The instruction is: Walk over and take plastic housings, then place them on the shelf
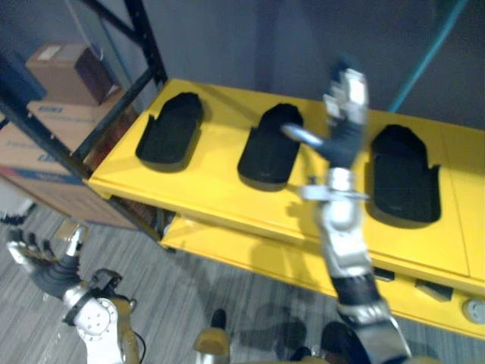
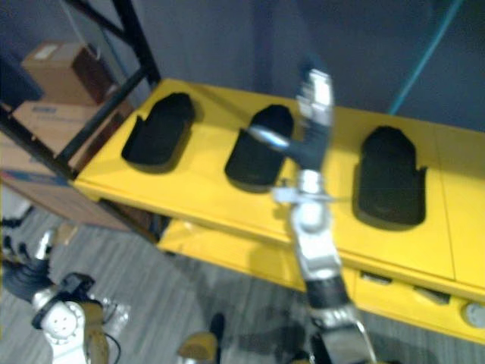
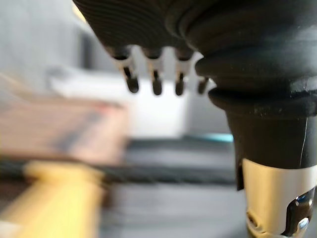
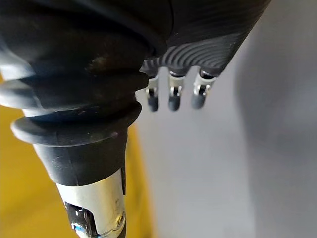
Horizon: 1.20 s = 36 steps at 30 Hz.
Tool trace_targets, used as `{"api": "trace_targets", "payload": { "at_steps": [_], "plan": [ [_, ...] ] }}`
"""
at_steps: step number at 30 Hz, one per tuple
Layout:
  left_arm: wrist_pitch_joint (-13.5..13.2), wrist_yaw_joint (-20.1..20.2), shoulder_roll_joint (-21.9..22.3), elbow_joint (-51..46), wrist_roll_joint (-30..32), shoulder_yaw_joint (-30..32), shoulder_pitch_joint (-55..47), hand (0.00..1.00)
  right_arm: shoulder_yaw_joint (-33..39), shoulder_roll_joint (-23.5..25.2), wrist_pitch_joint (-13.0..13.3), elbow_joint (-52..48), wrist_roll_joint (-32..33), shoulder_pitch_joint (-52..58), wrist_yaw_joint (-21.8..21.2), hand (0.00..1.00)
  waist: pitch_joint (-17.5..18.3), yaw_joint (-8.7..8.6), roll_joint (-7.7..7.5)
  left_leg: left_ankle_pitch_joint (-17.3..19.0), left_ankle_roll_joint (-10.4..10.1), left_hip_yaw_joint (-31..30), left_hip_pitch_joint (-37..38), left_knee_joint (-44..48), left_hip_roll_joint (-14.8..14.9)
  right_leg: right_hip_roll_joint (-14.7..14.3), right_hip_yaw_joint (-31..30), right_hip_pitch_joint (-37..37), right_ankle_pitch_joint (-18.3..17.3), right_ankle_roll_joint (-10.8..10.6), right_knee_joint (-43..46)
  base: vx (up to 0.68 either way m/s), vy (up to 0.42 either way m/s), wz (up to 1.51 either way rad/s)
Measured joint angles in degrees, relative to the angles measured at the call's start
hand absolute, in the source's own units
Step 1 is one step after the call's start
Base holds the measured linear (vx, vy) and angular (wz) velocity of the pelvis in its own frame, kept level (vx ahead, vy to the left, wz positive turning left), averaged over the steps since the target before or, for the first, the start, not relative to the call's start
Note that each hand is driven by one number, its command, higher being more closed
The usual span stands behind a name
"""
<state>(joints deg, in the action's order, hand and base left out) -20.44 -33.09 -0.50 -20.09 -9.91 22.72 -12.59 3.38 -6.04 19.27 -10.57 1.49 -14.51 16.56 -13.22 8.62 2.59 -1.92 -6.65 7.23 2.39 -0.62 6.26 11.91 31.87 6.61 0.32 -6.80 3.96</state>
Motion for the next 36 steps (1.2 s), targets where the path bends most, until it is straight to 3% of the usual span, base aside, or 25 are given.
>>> {"api": "trace_targets", "payload": {
  "at_steps": [4,6,8,9,12,16,21,22,25,29,33,36],
  "plan": [
    [-2.48,2.06,-0.34,-4.04,1.98,4.38,0.23,0.0,13.98,-0.59,0.34,-6.96,-0.13,14.39,3.2,0.0,2.75,-4.78,1.26,0.7,0.18,4.58,3.25,-1.95,0.75,-1.01,-3.95,0.43,0.71,0.02,-1.61,-0.01,0.002,-0.55],
    [-3.19,4.02,-0.82,-4.24,1.83,5.66,0.44,0.0,20.07,-0.57,0.65,-7.24,-0.18,17.98,5.49,0.0,4.24,-5.9,1.5,1.31,0.05,6.14,3.74,-1.9,1.13,-1.22,-5.47,-0.05,0.74,0.05,-1.91,0.01,0.003,-0.45],
    [-2.94,8.64,-2.02,-4.24,1.77,6.45,0.15,0.0,27.95,-0.6,0.65,-6.99,-2.89,21.55,10.01,0.0,5.74,-7.2,1.61,1.48,0.03,7.64,3.74,-1.97,1.19,-1.75,-6.97,-1.18,0.79,0.15,-1.88,0.02,0.004,-0.36],
    [-2.36,11.2,-2.67,-4.2,1.3,6.47,0.11,0.0,31.01,-0.6,0.62,-6.35,-3.46,22.79,11.82,0.0,6.03,-7.9,1.73,1.49,0.01,8.11,3.73,-2.01,1.21,-1.91,-7.47,-1.59,0.91,0.28,-1.85,0.02,-0.002,-0.28],
    [2.67,22.34,-6.53,-1.21,-1.34,6.31,0.25,0.0,37.66,-0.66,-0.38,-0.4,-4.68,25.7,17.37,0.0,6.21,-9.96,2.1,1.45,0.01,9.95,4.59,-2.63,1.19,-2.01,-9.4,-2.59,0.99,0.36,-1.31,0.01,0.007,-0.3],
    [8.22,28.92,-10.31,6.54,-5.76,5.97,1.47,0.0,39.27,-0.64,-3.34,9.42,-7.93,28.2,18.7,0.0,6.18,-11.32,2.15,1.83,0.04,12.39,5.5,-2.76,1.11,-2.1,-12.02,-3.71,0.93,0.43,-0.89,-0.01,0.02,-0.29],
    [13.92,29.96,-18.18,22.57,-12.33,5.89,6.15,0.0,40.27,-1.13,-3.82,24.0,-10.09,28.92,19.58,0.0,5.49,-12.5,2.04,2.01,0.32,14.03,4.27,-2.79,1.02,-2.18,-13.96,-6.37,1.04,0.61,-0.33,-0.01,0.005,-0.2],
    [15.19,29.77,-20.22,27.0,-12.8,5.91,7.83,0.0,40.53,-1.88,-3.81,27.33,-10.06,28.93,19.94,0.0,5.08,-12.55,2.63,2.08,0.21,14.46,4.39,-2.71,0.99,-2.18,-14.6,-6.7,1.05,0.58,0.11,0.01,0.012,-0.15],
    [16.73,29.55,-25.91,37.91,-15.65,5.88,14.34,0.0,40.49,-4.1,-3.74,33.46,-9.85,28.57,21.24,0.0,3.12,-12.68,2.22,2.16,0.3,14.94,2.83,-1.81,0.89,-1.85,-15.4,-8.89,0.92,0.73,1.46,-0.01,0.01,-0.1],
    [19.32,29.55,-32.06,45.61,-19.27,5.12,21.95,0.0,40.51,-6.05,-2.88,37.47,-7.75,26.74,22.55,0.0,-0.23,-12.88,1.34,2.56,0.58,14.8,0.34,0.38,0.95,-1.34,-15.98,-11.69,0.5,1.09,4.09,0.0,-0.002,-0.01],
    [20.31,30.59,-35.76,50.05,-19.46,1.7,26.29,0.0,40.48,-7.13,-1.98,41.39,-4.39,25.47,23.57,0.0,-1.7,-13.09,0.91,3.28,0.57,14.27,-0.54,1.6,1.01,-0.96,-16.11,-12.75,-0.78,1.27,6.21,0.0,-0.004,0.04],
    [19.35,31.88,-37.55,50.5,-21.38,0.83,26.64,0.0,40.35,-7.13,-1.85,43.3,-3.56,25.23,23.57,0.0,-2.38,-13.08,0.94,4.18,0.47,14.2,-0.54,2.76,1.25,-0.9,-16.29,-12.74,-1.7,1.2,7.23,0.0,0.0,0.0]
  ]
}}
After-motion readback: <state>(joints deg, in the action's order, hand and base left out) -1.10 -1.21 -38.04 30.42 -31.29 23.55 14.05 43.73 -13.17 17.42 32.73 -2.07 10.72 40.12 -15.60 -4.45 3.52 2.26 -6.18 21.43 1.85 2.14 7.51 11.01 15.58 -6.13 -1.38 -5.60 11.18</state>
